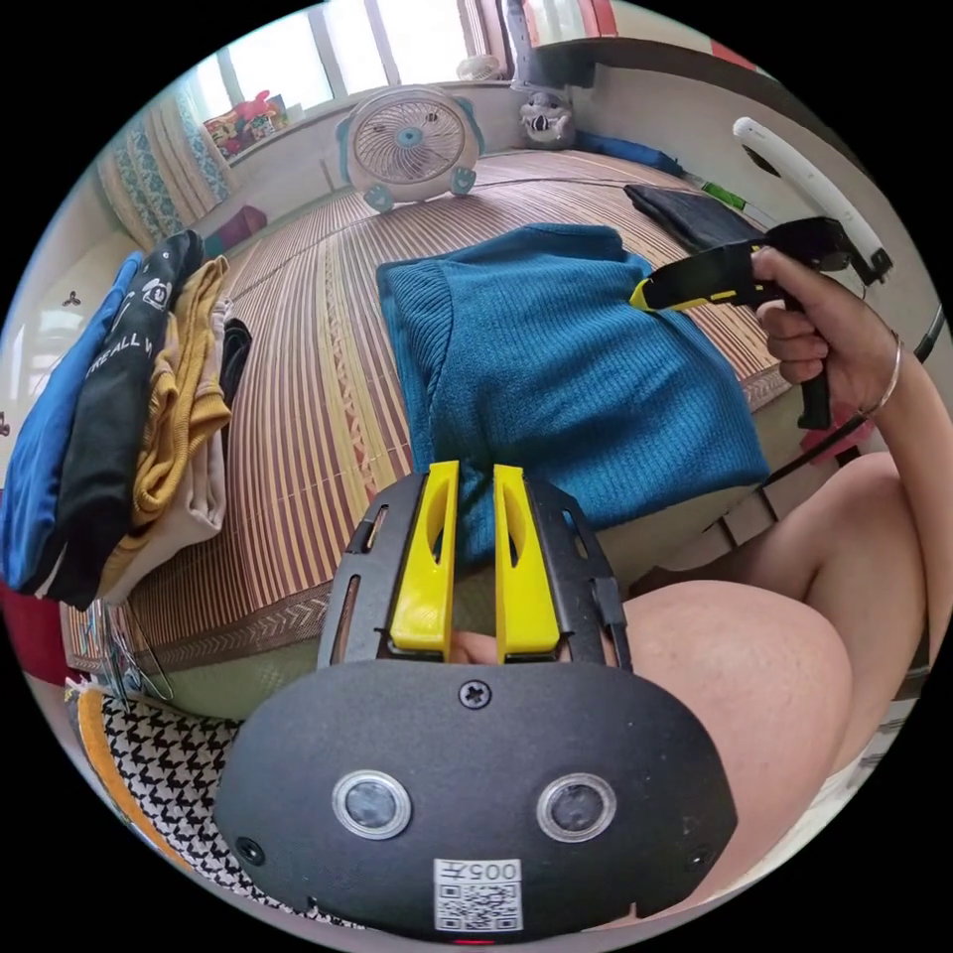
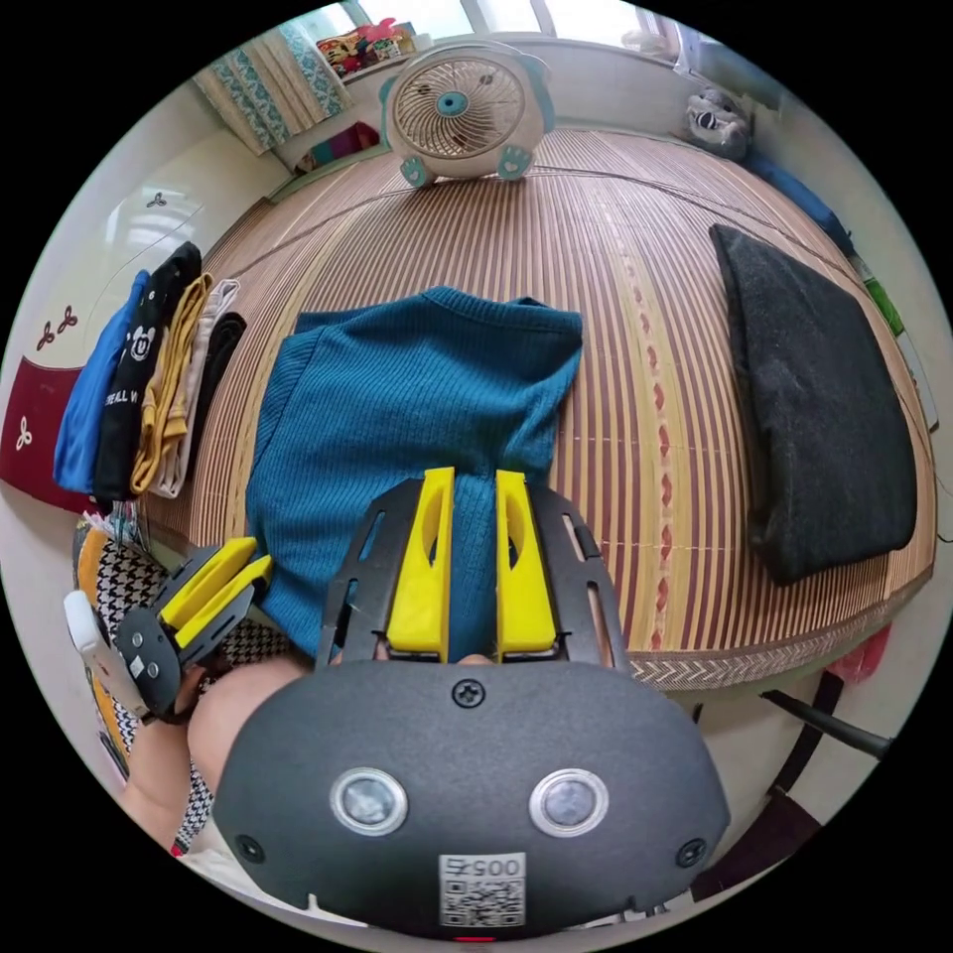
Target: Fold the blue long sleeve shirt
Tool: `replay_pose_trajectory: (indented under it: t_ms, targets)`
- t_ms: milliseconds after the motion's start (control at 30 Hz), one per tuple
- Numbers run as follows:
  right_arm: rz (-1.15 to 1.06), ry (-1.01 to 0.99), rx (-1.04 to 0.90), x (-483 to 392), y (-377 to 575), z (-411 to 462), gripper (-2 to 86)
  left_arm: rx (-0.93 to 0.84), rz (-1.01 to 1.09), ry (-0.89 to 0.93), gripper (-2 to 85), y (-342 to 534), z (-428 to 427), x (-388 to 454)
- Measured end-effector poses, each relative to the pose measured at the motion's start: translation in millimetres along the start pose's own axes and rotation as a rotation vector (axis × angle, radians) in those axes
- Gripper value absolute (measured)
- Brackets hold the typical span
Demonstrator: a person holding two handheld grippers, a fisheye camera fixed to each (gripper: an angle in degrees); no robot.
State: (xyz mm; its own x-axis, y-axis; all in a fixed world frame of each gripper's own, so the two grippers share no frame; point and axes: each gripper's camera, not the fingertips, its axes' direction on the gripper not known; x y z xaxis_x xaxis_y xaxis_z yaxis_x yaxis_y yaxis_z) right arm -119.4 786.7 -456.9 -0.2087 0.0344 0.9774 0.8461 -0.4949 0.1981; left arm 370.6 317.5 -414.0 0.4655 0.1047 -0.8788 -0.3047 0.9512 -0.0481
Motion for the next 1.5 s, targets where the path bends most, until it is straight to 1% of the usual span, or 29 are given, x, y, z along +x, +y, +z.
replay_pose_trajectory:
  t_ms: [200,333,433,567,733,767,800,833,867,933,1000,1033,1100,1167,1200,1233,1267,1367,1433,1500]
  targets:
    - [0.005,0.009,0.047,-10.0,-23.4,6.3,5.8,0.0,-0.032,0.019,7.3,-9.9,3.6,-4.6]
    - [-0.028,0.03,0.105,-18.4,-39.7,10.8,5.8,0.027,-0.088,0.063,7.5,-18.4,8.8,-17.0]
    - [-0.011,0.017,0.139,-17.3,-45.5,10.7,6.0,0.041,-0.104,0.061,7.5,-24.7,11.8,-21.4]
    - [0.024,0.008,0.19,-18.2,-40.5,7.1,6.4,0.043,-0.126,0.057,7.5,-27.1,12.0,-24.6]
    - [0.009,0.053,0.225,-33.3,-17.3,-13.5,6.6,0.043,-0.237,0.104,8.6,-7.2,-7.4,-37.6]
    - [0.012,0.048,0.266,-35.6,-5.8,-25.5,6.2,0.056,-0.245,0.103,8.7,-3.8,-14.6,-39.1]
    - [0.018,0.035,0.283,-36.2,0.2,-32.1,5.9,0.112,-0.254,0.101,8.8,3.5,-32.4,-41.8]
    - [0.035,-0.019,0.311,-36.4,12.1,-45.8,5.5,0.178,-0.248,0.098,8.9,9.7,-52.0,-43.7]
    - [0.052,-0.09,0.334,-36.5,24.7,-58.9,5.1,0.203,-0.243,0.096,8.9,11.4,-60.8,-44.5]
    - [0.062,-0.154,0.383,-38.9,45.5,-75.6,5.0,0.259,-0.239,0.059,9.2,10.8,-88.1,-46.2]
    - [0.045,-0.135,0.413,-46.4,62.9,-83.9,4.6,0.277,-0.252,0.031,9.2,5.9,-98.7,-43.8]
    - [0.007,-0.114,0.389,-53.4,71.3,-83.2,4.5,0.279,-0.262,0.041,9.2,2.2,-101.0,-40.8]
    - [-0.052,-0.115,0.314,-63.1,79.4,-77.8,4.6,0.283,-0.262,0.08,9.4,-2.2,-98.7,-34.4]
    - [-0.196,-0.14,0.188,-79.2,85.9,-72.9,5.5,0.276,-0.284,0.132,9.5,-4.8,-94.1,-29.3]
    - [-0.215,-0.13,0.166,-82.4,88.4,-72.7,5.8,0.28,-0.298,0.155,9.5,-5.8,-92.8,-26.3]
    - [-0.227,-0.087,0.172,-86.5,95.4,-74.9,6.4,0.295,-0.308,0.161,9.6,-6.1,-92.9,-23.3]
    - [-0.235,-0.044,0.223,-89.4,104.2,-81.6,6.5,0.304,-0.31,0.16,9.6,-6.1,-93.1,-21.7]
    - [-0.273,0.007,0.331,-92.1,123.2,-100.2,6.6,0.322,-0.301,0.121,9.8,-4.8,-89.2,-13.7]
    - [-0.274,0.025,0.346,-90.1,128.7,-106.9,7.1,0.291,-0.269,0.1,10.2,-2.3,-78.3,-8.4]
    - [-0.281,0.026,0.318,-88.4,131.4,-110.2,7.3,0.27,-0.244,0.1,10.5,0.1,-69.7,-6.4]
